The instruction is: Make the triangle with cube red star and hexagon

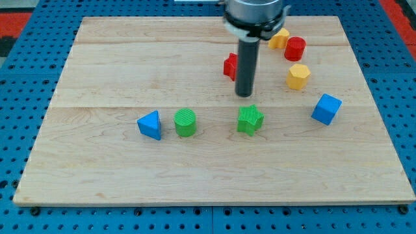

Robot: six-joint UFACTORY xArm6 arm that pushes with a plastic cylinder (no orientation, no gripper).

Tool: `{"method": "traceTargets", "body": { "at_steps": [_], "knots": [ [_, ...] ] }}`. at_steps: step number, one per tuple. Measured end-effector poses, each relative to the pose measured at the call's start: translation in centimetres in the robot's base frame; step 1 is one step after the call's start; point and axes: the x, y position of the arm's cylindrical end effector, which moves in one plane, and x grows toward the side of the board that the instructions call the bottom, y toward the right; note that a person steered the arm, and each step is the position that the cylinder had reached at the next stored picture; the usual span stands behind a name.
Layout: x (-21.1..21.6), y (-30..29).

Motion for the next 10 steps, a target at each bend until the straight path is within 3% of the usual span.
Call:
{"method": "traceTargets", "body": {
  "at_steps": [1, 2, 3, 4, 5, 6, 7, 8, 9, 10],
  "knots": [
    [-5.2, -1.7],
    [-6.7, -3.7],
    [-4.1, -1.7],
    [-1.1, 5.8],
    [4.4, 6.7],
    [2.1, 14.3],
    [0.6, 12.5],
    [0.8, 10.8],
    [3.1, 19.1],
    [5.4, 21.6]
  ]
}}
